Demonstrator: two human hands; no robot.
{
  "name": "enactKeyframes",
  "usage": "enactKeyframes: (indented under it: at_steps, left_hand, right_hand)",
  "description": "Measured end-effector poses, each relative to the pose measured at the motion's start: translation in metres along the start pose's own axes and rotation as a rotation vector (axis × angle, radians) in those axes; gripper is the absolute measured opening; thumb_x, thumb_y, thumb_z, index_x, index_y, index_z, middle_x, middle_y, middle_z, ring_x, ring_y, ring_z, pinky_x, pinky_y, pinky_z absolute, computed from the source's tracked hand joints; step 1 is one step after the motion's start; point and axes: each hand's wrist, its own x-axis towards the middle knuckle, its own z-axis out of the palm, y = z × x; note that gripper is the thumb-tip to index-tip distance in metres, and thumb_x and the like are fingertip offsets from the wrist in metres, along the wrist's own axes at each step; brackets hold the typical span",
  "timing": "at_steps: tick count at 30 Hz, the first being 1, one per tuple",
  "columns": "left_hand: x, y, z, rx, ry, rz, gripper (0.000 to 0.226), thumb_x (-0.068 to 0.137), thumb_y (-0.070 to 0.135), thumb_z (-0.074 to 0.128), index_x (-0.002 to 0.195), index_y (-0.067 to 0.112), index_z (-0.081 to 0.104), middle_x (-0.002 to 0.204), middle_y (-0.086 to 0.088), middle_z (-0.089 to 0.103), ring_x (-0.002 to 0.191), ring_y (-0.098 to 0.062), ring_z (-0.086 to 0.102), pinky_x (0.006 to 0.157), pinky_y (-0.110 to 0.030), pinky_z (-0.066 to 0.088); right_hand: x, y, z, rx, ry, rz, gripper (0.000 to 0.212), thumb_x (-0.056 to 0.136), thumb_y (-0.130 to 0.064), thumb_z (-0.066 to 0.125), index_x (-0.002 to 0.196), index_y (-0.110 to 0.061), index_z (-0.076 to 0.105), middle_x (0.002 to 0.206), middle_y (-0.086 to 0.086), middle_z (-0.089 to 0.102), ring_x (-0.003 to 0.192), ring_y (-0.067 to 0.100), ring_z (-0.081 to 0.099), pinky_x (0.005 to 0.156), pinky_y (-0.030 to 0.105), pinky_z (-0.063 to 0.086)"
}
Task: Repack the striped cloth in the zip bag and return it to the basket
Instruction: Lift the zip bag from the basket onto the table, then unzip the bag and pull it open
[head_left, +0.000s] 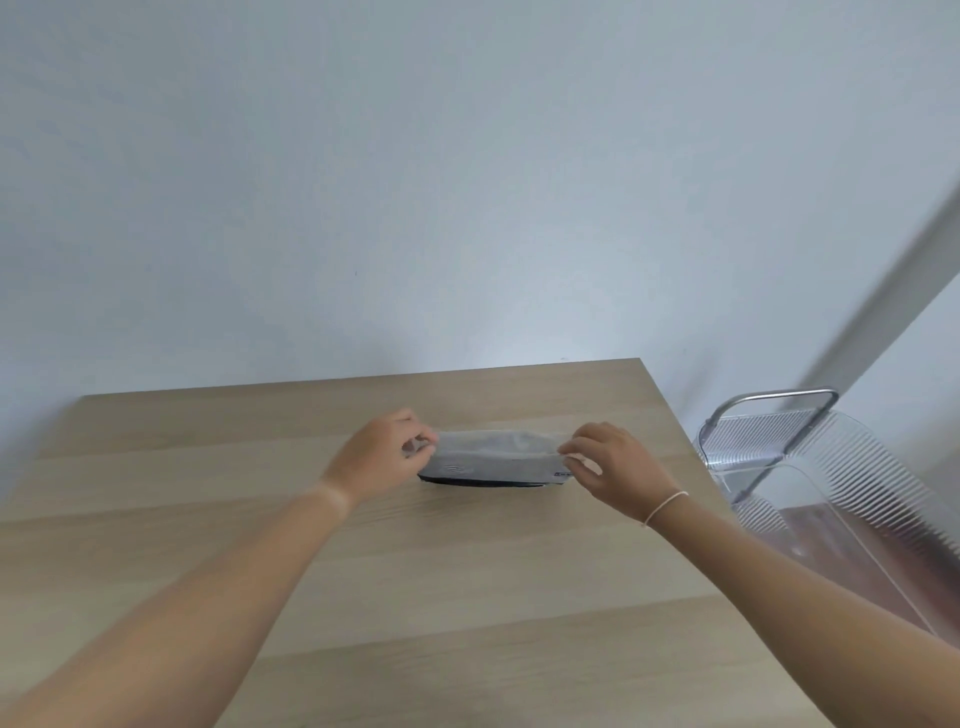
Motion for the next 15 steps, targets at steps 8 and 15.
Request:
enactKeyframes:
  at_steps: [8, 15]
  left_hand:
    - [-0.008, 0.011, 0.01, -0.381, 0.324, -0.27, 0.015, 0.085, 0.022, 0.06, 0.078, 0.014, 0.071, 0.069, -0.006, 0.07, 0.066, -0.025, 0.067, 0.054, -0.033, 0.057]
    - [-0.006, 0.014, 0.016, -0.214, 0.148, -0.16, 0.012, 0.085, 0.028, 0.06, 0.079, 0.026, 0.071, 0.065, 0.022, 0.065, 0.065, 0.004, 0.059, 0.062, -0.017, 0.045]
  right_hand:
    - [-0.007, -0.01, -0.002, 0.271, 0.143, 0.288, 0.006, 0.083, -0.018, 0.062, 0.083, -0.016, 0.068, 0.065, -0.008, 0.06, 0.058, 0.011, 0.055, 0.061, 0.029, 0.048]
    - [0.0, -0.009, 0.006, 0.232, -0.009, 0.303, 0.009, 0.085, -0.023, 0.059, 0.085, -0.019, 0.067, 0.073, -0.01, 0.061, 0.064, 0.008, 0.055, 0.063, 0.022, 0.044]
